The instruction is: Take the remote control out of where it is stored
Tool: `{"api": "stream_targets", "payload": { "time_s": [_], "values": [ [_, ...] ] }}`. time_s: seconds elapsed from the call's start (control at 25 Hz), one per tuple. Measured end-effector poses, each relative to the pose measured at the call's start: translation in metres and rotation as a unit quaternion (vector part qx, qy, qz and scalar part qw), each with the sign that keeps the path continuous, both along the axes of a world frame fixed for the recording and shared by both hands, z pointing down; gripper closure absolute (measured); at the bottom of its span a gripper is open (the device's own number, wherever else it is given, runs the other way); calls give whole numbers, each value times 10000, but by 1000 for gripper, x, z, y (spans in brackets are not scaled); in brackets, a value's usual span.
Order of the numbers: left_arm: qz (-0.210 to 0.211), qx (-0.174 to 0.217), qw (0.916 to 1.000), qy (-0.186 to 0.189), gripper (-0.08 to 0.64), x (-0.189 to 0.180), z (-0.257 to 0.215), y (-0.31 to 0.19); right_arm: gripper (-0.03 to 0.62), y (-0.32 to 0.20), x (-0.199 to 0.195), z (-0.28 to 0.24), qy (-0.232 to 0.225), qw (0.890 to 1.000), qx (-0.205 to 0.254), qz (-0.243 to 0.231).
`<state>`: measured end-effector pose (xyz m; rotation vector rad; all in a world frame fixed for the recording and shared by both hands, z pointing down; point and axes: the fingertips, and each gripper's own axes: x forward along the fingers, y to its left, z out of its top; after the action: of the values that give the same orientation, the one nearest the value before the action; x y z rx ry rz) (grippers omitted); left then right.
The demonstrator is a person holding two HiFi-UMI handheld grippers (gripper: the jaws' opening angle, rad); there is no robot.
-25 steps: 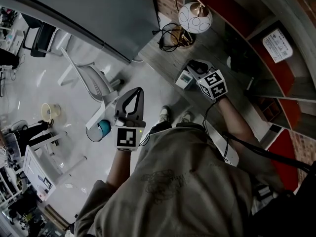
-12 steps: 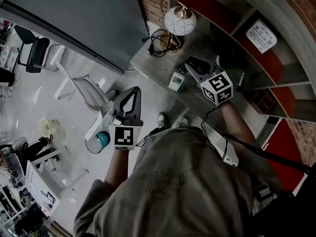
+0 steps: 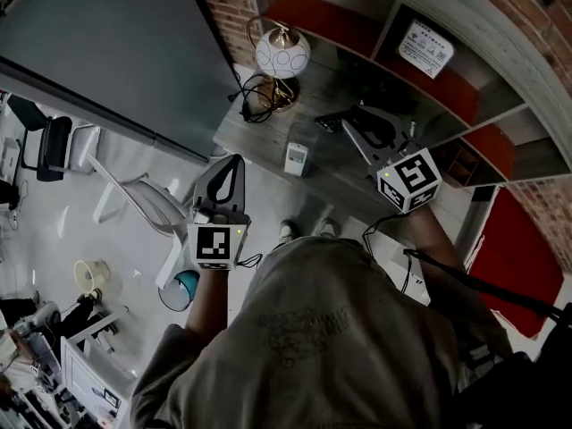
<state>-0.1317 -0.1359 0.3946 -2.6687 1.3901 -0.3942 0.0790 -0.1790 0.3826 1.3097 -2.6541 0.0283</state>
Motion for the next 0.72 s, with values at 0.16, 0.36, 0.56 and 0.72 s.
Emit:
{"api": "stream_targets", "payload": {
  "time_s": [0.16, 0.36, 0.56, 0.72],
  "values": [
    [87, 254, 9994, 199, 549, 13, -22, -10, 480, 21, 27, -20, -161, 9991, 124, 365],
    [302, 393, 9986, 187, 549, 23, -37, -13, 480, 50, 52, -42, -390, 9961, 201, 762],
    [513, 629, 9966, 116, 549, 38, -48, -13, 480, 81, 72, -61, -595, 9912, 424, 1101],
    [627, 628, 9960, 123, 549, 46, -49, -8, 480, 105, 82, -69, -782, 9872, 555, 1276]
  ]
}}
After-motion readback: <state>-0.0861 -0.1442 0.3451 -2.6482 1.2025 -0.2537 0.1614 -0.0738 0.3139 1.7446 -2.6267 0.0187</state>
